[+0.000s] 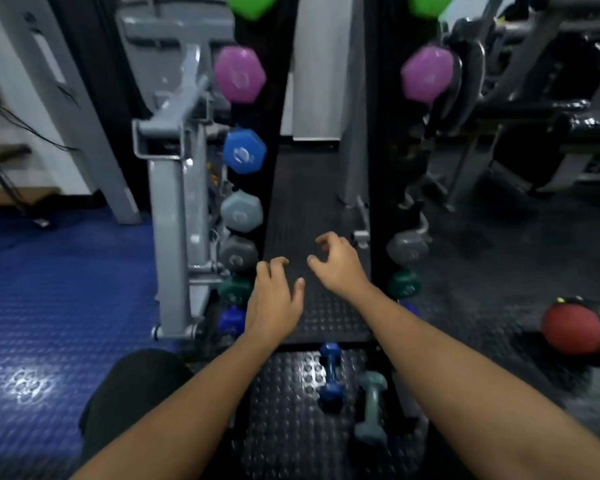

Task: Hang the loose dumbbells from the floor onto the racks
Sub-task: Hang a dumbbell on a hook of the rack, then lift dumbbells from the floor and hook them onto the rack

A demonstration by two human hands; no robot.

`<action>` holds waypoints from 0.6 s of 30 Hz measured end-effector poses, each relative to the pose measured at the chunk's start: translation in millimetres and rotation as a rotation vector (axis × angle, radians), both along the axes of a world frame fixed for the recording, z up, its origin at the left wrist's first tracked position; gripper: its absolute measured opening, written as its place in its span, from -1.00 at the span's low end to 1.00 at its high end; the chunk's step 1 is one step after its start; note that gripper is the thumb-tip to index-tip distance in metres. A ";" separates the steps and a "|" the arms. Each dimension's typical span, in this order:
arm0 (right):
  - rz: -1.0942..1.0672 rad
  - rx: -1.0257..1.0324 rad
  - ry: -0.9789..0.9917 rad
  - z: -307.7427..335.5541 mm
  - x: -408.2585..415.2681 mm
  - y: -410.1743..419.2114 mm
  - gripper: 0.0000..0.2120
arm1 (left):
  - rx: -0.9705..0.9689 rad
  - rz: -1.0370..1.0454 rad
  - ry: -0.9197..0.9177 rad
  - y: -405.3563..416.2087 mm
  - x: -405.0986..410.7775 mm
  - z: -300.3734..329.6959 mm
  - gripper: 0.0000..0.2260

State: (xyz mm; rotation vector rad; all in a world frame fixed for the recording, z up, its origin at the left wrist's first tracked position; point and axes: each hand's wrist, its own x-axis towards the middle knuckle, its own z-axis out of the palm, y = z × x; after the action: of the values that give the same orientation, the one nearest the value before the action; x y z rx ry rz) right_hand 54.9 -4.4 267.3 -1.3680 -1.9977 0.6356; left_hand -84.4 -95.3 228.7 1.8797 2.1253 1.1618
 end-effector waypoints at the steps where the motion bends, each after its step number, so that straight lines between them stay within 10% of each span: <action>1: -0.002 -0.034 -0.036 -13.0 9.5 -2.7 -0.60 | -0.090 -0.039 0.033 -1.2 10.9 -15.6 -0.55; 9: -0.162 -0.387 -0.205 -151.4 96.4 -9.4 -0.59 | -0.863 -0.292 0.145 7.9 71.1 -154.5 -0.41; 18: -0.215 -0.615 -0.399 -307.9 140.6 11.0 -0.50 | -1.286 -0.438 0.194 38.0 148.9 -293.7 -0.10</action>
State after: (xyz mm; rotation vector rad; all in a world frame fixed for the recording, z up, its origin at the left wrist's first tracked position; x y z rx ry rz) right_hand 195.5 6.6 -40.6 -2.1871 -1.9856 0.9876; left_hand 64.4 -57.3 -65.0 1.5770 1.6137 -0.4565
